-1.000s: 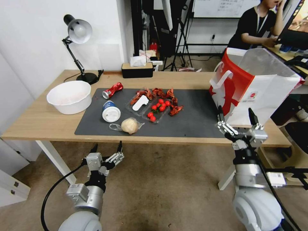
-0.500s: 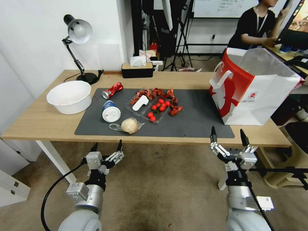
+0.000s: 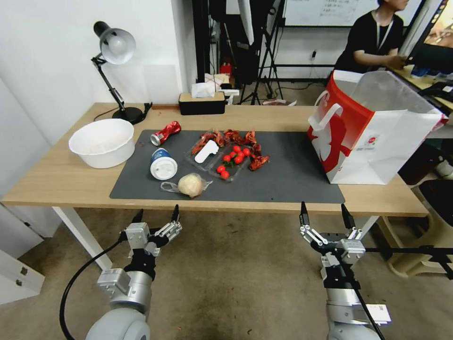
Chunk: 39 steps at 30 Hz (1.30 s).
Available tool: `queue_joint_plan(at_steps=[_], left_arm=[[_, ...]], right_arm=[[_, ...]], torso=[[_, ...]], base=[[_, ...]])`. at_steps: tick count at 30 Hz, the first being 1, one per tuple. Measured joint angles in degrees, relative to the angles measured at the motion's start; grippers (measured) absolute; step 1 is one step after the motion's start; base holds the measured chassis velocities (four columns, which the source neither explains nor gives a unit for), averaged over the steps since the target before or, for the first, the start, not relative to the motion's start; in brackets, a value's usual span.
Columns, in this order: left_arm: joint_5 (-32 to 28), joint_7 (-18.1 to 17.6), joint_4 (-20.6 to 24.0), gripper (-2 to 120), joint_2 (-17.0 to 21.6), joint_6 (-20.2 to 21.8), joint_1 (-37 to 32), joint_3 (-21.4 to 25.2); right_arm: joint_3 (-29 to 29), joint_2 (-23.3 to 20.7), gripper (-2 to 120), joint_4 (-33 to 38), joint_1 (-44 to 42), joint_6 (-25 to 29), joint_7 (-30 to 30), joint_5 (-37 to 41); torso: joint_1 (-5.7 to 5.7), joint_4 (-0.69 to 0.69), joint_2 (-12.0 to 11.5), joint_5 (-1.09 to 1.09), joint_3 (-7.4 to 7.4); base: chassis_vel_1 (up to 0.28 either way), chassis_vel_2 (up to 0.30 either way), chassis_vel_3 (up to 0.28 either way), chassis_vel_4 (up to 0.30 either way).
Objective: Pick up the trash from the table and place it into the takeout bag.
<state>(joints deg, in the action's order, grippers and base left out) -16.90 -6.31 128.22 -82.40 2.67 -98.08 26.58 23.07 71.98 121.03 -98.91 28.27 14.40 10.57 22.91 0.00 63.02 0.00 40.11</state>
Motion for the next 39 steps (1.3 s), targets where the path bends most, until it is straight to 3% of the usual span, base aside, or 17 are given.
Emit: queue_joint_plan(at_steps=[34, 39], left_arm=[[-0.54, 0.01, 0.17, 100, 0.73, -0.90, -0.04, 0.30], [-1.42, -1.21, -0.51, 100, 1.08, -1.63, 2.21, 0.28]], right_arm=[[-1.27, 1.04, 100, -3.02, -1.23, -0.61, 0.17, -1.79], [-1.28, 0.92, 100, -3.27, -1.39, -0.64, 0.16, -1.88]], torso=[[0.00, 0.00, 0.00, 0.00, 0.00], [0.00, 0.00, 0.00, 0.00, 0.00]], base=[[0.000, 0.000, 0.000, 0.000], [0.000, 0.000, 0.000, 0.000]])
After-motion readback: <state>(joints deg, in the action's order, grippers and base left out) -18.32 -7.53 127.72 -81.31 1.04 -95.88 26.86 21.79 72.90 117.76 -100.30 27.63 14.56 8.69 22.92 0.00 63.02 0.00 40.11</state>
